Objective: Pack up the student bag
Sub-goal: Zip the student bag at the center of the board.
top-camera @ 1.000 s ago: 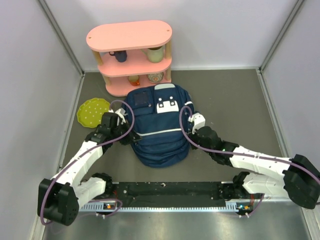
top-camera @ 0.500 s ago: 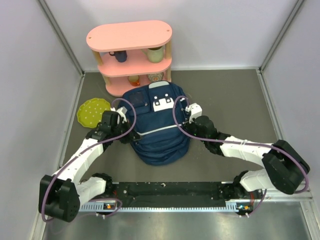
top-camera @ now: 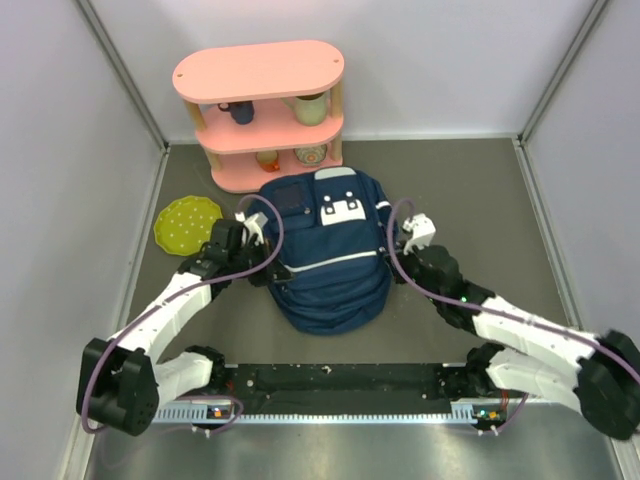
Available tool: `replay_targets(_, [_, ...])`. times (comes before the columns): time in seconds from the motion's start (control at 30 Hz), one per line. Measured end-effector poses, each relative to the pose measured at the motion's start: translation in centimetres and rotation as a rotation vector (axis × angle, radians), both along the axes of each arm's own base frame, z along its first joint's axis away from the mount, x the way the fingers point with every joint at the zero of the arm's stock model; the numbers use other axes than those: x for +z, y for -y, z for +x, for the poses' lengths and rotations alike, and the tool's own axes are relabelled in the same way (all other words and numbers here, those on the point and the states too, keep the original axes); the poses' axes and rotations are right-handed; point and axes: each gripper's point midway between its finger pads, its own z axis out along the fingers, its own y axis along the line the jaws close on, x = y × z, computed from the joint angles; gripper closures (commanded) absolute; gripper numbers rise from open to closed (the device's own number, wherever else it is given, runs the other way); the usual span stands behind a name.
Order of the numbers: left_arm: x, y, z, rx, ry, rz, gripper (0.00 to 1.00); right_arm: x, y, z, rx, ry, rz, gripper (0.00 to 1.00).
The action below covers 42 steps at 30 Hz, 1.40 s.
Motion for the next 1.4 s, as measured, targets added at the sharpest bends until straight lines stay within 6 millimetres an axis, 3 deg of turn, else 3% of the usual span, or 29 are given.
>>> replay_targets(0.17, [0.1, 2.8, -0.8, -0.095, 0.016, 0.001, 1.00, 1.1, 3.2, -2.3, -0.058, 0.001, 0.028, 1.00])
replay_targets(0.33, [-0.1, 4.6, -1.5, -0.136, 0.022, 0.023, 1.00, 2.8, 5.5, -3.1, -0.124, 0.037, 0.049, 1.00])
replay_targets(0.53, [0.0, 4.7, -1.5, -0.125, 0.030, 0.028, 1.00, 0.5, 6.0, -3.2, -0.172, -0.046, 0.017, 1.00])
replay_targets(0.6, [0.2, 4.6, -1.5, -0.121, 0.041, 0.030, 1.00, 0.2, 6.1, -3.2, -0.183, -0.062, 0.011, 0.89])
replay_targets(0.63, [0.3, 4.6, -1.5, -0.118, 0.046, 0.034, 1.00, 0.3, 6.1, -3.0, -0.193, -0.063, 0.012, 0.66])
replay_targets(0.7, [0.2, 4.4, -1.5, -0.116, 0.051, 0.047, 0.99, 0.9, 6.6, -2.4, -0.230, -0.044, -0.005, 0.46])
replay_targets(0.73, [-0.1, 4.1, -1.6, -0.112, 0.045, 0.064, 0.92, 1.2, 7.1, -2.1, -0.262, -0.038, -0.013, 0.36])
replay_targets(0.83, [-0.8, 3.4, -1.7, -0.097, 0.031, 0.105, 0.62, 2.1, 8.8, -0.9, -0.357, -0.019, -0.063, 0.24])
replay_targets(0.87, [-0.9, 3.2, -1.7, -0.097, 0.033, 0.115, 0.37, 2.5, 9.1, -0.6, -0.380, -0.016, -0.074, 0.23])
replay_targets(0.93, [-1.1, 2.7, -1.9, -0.090, 0.032, 0.142, 0.20, 3.5, 9.7, -0.1, -0.422, -0.004, -0.087, 0.18])
replay_targets(0.97, [-1.0, 2.5, -2.0, -0.091, 0.035, 0.148, 0.01, 3.8, 9.9, 0.1, -0.437, 0.002, -0.089, 0.17])
replay_targets(1.2, [0.9, -0.4, -1.5, 0.030, 0.124, 0.239, 0.01, 4.4, 13.4, 1.3, -0.563, -0.076, -0.017, 0.10])
replay_targets(1.4, [3.9, -3.2, 1.0, 0.158, 0.216, 0.331, 0.01, 1.5, 15.2, 2.1, -0.601, -0.302, 0.133, 0.09])
